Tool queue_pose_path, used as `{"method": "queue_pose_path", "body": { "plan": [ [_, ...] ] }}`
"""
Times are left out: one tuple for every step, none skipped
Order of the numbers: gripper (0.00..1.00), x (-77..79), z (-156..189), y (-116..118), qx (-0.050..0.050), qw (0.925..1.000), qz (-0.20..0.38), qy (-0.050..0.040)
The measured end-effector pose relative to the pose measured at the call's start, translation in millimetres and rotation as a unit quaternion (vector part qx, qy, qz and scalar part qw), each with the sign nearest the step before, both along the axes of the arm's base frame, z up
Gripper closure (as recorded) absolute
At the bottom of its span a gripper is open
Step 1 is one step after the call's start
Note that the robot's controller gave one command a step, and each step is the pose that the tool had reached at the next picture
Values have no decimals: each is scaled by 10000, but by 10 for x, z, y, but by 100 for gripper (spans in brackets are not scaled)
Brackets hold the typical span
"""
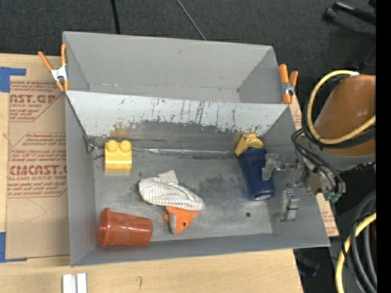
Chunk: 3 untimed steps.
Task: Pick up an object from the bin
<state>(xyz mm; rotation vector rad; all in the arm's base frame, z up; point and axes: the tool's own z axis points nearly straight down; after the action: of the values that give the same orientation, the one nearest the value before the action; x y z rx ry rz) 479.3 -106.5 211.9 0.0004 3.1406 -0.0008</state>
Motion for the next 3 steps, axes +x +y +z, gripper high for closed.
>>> {"method": "queue_pose_path", "body": {
  "plan": [
    [0, 61, -220, 56, 5, 9996, -277, -9],
    [0, 164, -475, 125, 1, 9998, 205, 0],
    [0, 121, -843, 186, 7, 10000, -3, -5]
  ]
}}
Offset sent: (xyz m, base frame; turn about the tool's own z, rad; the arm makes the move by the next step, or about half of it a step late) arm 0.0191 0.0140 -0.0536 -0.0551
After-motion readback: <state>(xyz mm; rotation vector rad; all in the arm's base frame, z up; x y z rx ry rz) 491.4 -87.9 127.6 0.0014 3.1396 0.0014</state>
